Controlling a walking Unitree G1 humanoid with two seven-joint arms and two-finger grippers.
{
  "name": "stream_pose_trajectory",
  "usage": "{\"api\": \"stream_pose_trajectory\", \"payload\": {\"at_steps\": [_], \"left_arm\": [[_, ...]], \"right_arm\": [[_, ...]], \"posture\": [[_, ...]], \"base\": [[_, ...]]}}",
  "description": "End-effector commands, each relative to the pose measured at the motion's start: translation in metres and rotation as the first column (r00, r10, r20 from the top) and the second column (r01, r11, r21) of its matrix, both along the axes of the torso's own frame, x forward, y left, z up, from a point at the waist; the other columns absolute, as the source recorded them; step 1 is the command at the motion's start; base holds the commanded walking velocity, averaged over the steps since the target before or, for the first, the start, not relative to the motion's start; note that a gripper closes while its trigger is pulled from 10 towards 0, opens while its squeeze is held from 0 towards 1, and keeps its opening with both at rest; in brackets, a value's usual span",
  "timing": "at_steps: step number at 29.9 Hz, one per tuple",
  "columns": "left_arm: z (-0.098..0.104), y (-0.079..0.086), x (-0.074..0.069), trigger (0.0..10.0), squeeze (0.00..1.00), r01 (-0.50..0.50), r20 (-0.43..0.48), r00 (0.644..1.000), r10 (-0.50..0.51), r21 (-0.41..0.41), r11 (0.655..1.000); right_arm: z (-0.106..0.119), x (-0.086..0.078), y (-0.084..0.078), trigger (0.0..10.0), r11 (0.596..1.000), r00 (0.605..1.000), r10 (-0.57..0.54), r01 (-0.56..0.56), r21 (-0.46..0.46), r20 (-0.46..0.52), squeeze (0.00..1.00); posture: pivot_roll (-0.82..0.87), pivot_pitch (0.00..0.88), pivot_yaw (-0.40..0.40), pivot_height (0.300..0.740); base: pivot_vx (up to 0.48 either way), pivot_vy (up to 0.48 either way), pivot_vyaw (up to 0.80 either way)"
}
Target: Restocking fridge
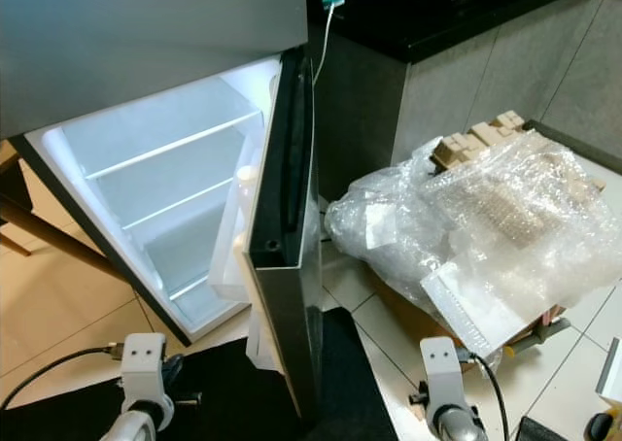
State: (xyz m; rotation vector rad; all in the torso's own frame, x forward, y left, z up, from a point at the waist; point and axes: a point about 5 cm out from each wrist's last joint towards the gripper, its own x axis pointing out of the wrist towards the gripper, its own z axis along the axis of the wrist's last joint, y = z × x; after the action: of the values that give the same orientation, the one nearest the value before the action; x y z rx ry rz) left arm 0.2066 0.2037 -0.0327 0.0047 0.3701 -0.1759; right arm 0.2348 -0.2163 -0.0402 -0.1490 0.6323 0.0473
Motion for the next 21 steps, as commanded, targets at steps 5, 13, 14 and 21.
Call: {"api": "stream_pose_trajectory", "payload": {"at_steps": [5,13,14,21], "left_arm": [[0.015,0.009,-0.002,10.0,0.00,0.155,0.086,0.983,-0.163,0.087,0.984],[0.035,0.030,-0.007,10.0,0.00,0.108,0.199,0.972,-0.122,0.082,0.991],[0.038,0.028,-0.010,10.0,0.00,0.136,0.209,0.967,-0.148,0.073,0.988],[0.053,0.010,-0.024,10.0,0.00,0.347,0.259,0.903,-0.344,0.034,0.937]], "right_arm": [[0.020,0.022,0.003,10.0,0.992,0.989,0.123,-0.125,0.017,0.085,0.00],[0.041,0.048,0.016,10.0,0.983,0.969,0.179,-0.182,0.006,0.173,0.00],[0.042,0.050,0.018,10.0,0.982,0.967,0.185,-0.189,0.007,0.177,0.00],[0.049,0.058,0.027,8.2,0.972,0.954,0.224,-0.234,0.026,0.200,0.00]], "posture": [[-0.10,0.105,0.040,0.740],[-0.09,0.106,0.035,0.740],[-0.09,0.106,0.035,0.740],[-0.09,0.108,0.035,0.740]], "base": [[0.000,0.000,0.00],[0.000,0.000,0.00],[0.000,0.000,0.00],[0.000,0.000,0.00]]}}
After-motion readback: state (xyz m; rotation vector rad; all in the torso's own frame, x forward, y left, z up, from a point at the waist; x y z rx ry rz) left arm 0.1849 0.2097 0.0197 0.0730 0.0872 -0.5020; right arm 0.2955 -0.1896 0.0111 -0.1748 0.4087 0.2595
